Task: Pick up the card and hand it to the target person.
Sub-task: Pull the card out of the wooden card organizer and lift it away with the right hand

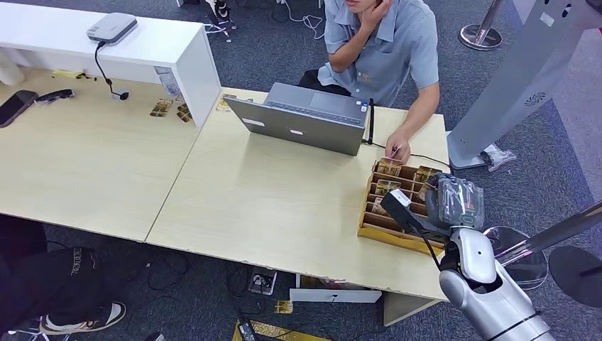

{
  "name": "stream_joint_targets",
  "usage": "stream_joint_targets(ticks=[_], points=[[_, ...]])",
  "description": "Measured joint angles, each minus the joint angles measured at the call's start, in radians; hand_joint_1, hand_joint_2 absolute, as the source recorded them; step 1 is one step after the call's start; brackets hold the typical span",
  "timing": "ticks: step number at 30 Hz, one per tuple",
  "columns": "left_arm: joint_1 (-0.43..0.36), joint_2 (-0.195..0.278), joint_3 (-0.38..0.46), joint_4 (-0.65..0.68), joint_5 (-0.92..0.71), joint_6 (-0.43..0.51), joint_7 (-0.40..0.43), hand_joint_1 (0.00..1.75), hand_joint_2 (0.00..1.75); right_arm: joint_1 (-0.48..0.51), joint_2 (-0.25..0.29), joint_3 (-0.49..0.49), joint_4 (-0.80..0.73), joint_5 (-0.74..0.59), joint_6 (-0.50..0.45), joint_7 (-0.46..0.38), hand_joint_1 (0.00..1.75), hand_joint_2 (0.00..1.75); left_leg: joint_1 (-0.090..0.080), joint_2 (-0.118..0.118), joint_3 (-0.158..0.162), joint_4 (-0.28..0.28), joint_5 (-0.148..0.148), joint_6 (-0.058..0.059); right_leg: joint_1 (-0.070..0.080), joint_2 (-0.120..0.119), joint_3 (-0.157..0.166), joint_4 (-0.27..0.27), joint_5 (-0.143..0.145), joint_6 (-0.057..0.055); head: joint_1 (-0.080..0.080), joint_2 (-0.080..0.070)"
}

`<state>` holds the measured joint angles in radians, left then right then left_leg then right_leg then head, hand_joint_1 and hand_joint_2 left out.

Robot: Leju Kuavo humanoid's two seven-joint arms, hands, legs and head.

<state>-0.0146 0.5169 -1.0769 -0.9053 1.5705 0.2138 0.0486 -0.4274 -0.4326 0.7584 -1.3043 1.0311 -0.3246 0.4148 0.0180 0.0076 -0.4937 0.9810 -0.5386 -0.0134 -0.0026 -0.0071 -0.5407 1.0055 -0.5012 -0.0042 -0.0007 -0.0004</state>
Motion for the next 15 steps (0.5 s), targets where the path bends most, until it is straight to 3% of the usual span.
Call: stream_joint_targets(ticks=[15], points=[[0.003,0.0,0.0,-0.004,0.0,0.017,0.0,0.0,0.0,0.006,-0.075,-0.089,-0.314,0.135,0.058,0.038,1.75,1.75,0.0,0.0,0.0,0.0,0.0,0.0,0.0,0.0,0.0,0.0,0.0,0.0,0.0,0.0]])
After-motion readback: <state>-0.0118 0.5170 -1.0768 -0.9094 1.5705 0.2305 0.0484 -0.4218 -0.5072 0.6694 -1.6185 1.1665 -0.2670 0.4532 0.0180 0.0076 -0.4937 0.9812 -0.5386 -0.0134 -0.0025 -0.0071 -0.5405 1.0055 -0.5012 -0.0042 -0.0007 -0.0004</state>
